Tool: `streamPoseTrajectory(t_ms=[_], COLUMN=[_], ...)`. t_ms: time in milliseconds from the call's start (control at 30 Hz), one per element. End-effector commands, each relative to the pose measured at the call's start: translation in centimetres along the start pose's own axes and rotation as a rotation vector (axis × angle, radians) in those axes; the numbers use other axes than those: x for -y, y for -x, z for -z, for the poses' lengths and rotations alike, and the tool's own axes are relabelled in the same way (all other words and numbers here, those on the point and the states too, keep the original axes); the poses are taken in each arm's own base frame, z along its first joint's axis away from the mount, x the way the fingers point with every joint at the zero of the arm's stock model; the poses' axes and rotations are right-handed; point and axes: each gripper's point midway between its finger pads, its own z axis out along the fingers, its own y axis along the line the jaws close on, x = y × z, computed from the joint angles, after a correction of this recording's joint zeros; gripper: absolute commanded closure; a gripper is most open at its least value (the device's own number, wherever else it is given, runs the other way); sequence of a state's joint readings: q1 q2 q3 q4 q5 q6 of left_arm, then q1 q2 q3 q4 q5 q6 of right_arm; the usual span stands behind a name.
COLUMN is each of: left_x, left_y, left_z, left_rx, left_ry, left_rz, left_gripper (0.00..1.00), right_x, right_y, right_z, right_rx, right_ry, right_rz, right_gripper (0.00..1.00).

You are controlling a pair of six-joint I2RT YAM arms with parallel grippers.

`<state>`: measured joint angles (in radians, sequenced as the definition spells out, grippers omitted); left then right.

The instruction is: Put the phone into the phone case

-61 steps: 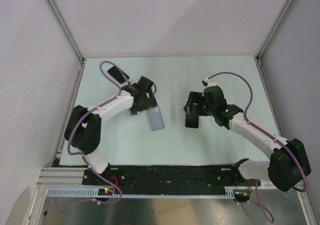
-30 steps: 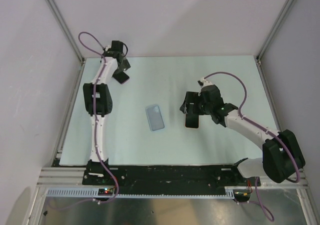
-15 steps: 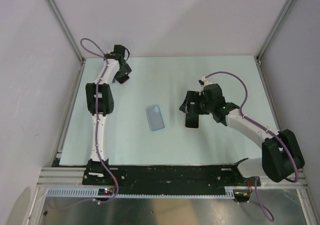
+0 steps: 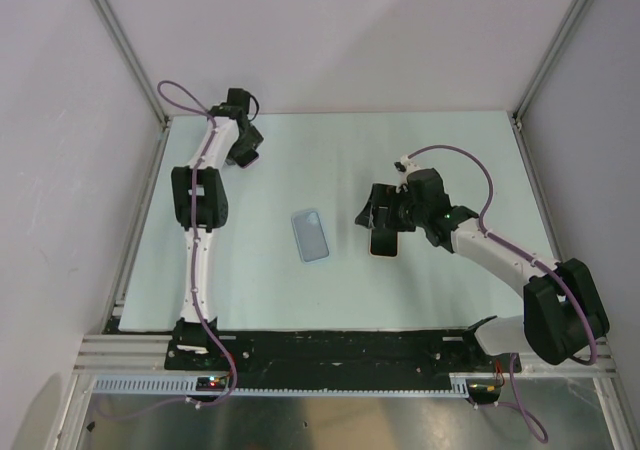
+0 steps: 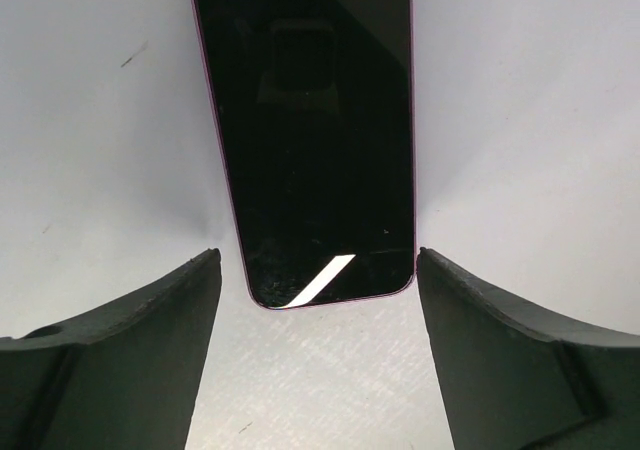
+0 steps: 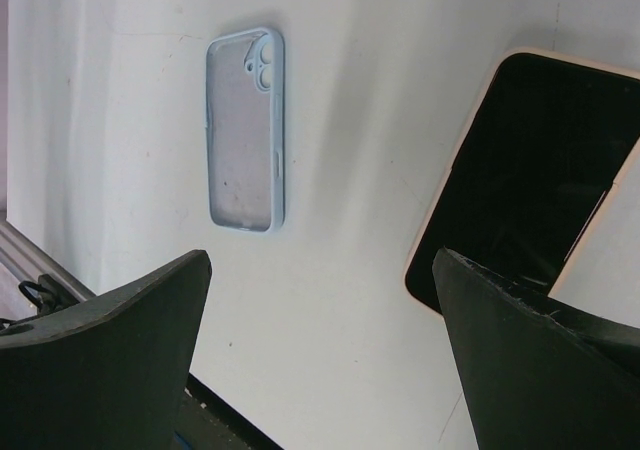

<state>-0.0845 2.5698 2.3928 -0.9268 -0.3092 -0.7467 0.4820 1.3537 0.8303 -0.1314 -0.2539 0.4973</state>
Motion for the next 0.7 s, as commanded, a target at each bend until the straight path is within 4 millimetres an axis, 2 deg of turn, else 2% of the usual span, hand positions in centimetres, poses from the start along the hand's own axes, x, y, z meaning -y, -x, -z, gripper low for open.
streamPoseTrajectory(t_ms=[0,267,433,533,667], left_x=[1.08,0.95,1.07,1.27,1.17], left_y=[1.3,0.93,0.6,0.46,1.01], left_z=[0.62,0.33,0.29,0.45,0.91], left_rx=[0.028,0.017,0.007,-0.004,-0.002], left_ry=[-0.03,-0.023,-0.026,-0.039,-0.055], left_rz=[0.057,0.062,0.063,0.063,0.038], left_gripper=[0.19,0.31,0.34,0.32,0.36], right_x=[-1.34,-1.88,-1.99,-1.66,-1.75], right_y=[1.09,0.94,0.9,0.91,1.81], right_z=[0.61,0.59,0.59,0.48,0.13], right_rx=[0.041,0.028,0.026,0.025,0.051], right_ry=[0.06,0.092,0.101,0.095,0.107], right_rz=[0.007,-0.001,0.0,-0.008,-0.017], right_gripper=[0.01,0.01,0.01,0.01,0.01])
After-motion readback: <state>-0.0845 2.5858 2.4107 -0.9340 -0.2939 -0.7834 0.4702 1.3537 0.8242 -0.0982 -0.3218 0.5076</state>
